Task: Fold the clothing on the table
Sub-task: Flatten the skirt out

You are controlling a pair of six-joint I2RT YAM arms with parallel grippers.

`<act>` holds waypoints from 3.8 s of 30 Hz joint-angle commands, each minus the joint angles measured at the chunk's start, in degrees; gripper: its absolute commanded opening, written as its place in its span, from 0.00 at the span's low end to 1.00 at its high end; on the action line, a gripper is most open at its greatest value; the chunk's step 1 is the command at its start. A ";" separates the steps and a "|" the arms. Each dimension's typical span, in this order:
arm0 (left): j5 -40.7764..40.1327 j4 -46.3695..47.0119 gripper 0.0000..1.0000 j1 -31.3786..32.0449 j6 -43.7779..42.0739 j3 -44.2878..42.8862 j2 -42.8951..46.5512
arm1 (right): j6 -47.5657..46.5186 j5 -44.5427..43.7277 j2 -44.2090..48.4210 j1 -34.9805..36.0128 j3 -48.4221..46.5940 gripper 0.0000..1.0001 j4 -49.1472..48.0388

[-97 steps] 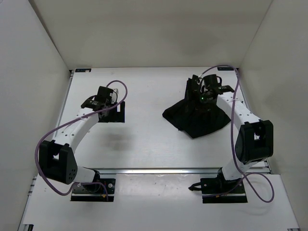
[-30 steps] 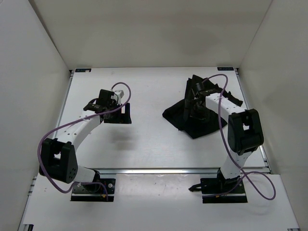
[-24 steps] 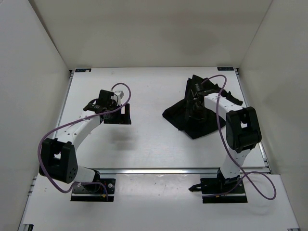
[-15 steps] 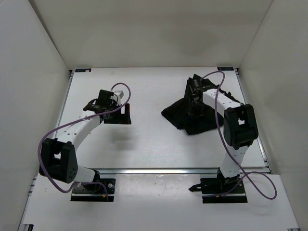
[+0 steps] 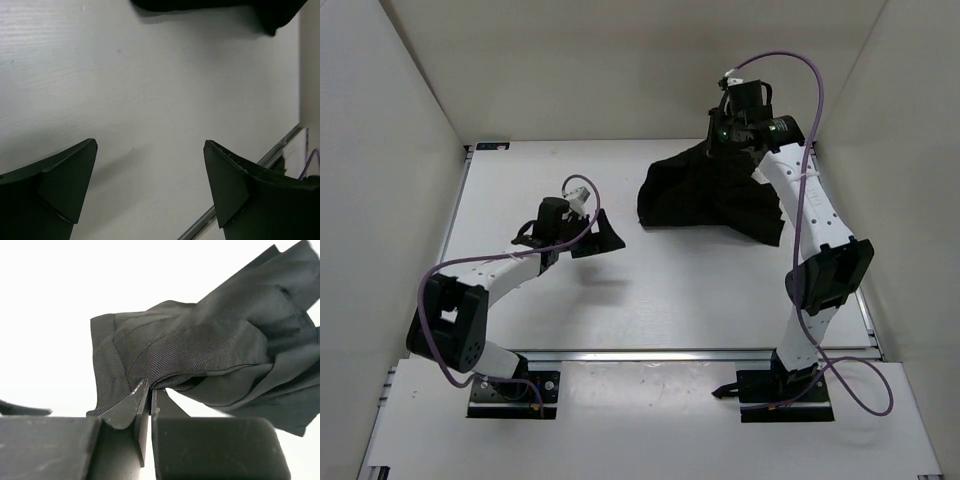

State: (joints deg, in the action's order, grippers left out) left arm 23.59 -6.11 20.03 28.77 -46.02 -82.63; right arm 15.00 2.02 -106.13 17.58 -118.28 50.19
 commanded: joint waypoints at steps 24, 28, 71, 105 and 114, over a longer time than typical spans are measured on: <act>-14.19 26.41 0.99 5.80 10.86 -4.34 -16.25 | 3.10 14.32 19.82 4.83 11.14 0.00 -2.56; -14.19 25.45 0.90 7.39 9.99 -4.07 -16.77 | 3.36 15.46 19.55 4.83 10.62 0.00 -2.65; -38.89 -6.09 0.00 0.00 -15.86 -15.39 12.11 | -7.88 23.38 28.76 -22.34 52.82 0.00 -24.79; -19.64 -7.54 0.96 -2.28 -4.34 5.94 29.30 | -3.14 25.04 33.19 -18.73 64.05 0.63 -23.11; -13.40 3.46 0.14 1.49 -5.05 -0.20 5.93 | -5.42 20.66 19.31 -13.72 60.63 0.00 -26.64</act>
State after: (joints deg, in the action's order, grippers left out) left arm 7.25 -7.84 19.49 24.12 -43.35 -72.97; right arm 11.53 25.36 -84.84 3.09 -54.28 26.24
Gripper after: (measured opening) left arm 0.181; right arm 0.002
